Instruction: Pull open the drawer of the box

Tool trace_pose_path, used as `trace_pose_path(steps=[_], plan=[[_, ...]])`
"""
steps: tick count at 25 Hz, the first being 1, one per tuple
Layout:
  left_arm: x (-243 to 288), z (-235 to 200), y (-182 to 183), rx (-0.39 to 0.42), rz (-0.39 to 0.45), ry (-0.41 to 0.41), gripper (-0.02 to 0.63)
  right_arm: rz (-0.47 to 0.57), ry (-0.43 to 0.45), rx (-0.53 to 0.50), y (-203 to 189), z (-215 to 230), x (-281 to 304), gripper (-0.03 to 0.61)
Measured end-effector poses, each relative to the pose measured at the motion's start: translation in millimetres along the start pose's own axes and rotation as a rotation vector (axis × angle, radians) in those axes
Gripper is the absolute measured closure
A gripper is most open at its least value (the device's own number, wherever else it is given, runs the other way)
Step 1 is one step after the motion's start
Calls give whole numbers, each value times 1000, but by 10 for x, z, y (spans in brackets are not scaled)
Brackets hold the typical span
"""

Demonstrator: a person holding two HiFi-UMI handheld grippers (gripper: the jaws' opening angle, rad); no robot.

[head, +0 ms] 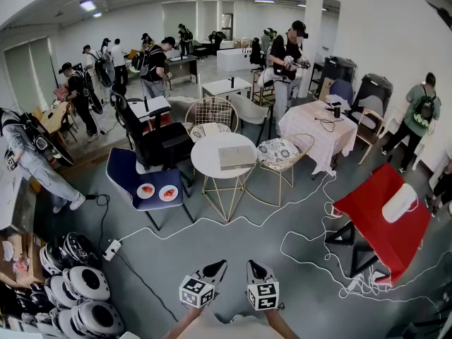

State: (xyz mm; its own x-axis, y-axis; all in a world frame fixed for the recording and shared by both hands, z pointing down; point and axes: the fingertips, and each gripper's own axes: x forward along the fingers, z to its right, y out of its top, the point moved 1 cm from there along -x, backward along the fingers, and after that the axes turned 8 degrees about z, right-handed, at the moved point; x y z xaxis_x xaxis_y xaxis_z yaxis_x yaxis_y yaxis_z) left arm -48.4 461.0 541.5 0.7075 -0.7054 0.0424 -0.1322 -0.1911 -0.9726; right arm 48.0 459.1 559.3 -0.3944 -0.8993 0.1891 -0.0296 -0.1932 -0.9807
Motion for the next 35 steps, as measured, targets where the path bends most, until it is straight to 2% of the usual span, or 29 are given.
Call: trace_pose_path(steps=[14, 25, 35], plan=[[153, 147, -73, 10, -13, 29, 603, -8, 29, 8, -63, 204, -127, 563], [317, 469, -267, 18, -31, 9, 603, -43, 31, 28, -278, 489, -301, 562], [316, 330, -268, 5, -17, 57, 603, -48, 67, 15, -297, 509, -207, 563]])
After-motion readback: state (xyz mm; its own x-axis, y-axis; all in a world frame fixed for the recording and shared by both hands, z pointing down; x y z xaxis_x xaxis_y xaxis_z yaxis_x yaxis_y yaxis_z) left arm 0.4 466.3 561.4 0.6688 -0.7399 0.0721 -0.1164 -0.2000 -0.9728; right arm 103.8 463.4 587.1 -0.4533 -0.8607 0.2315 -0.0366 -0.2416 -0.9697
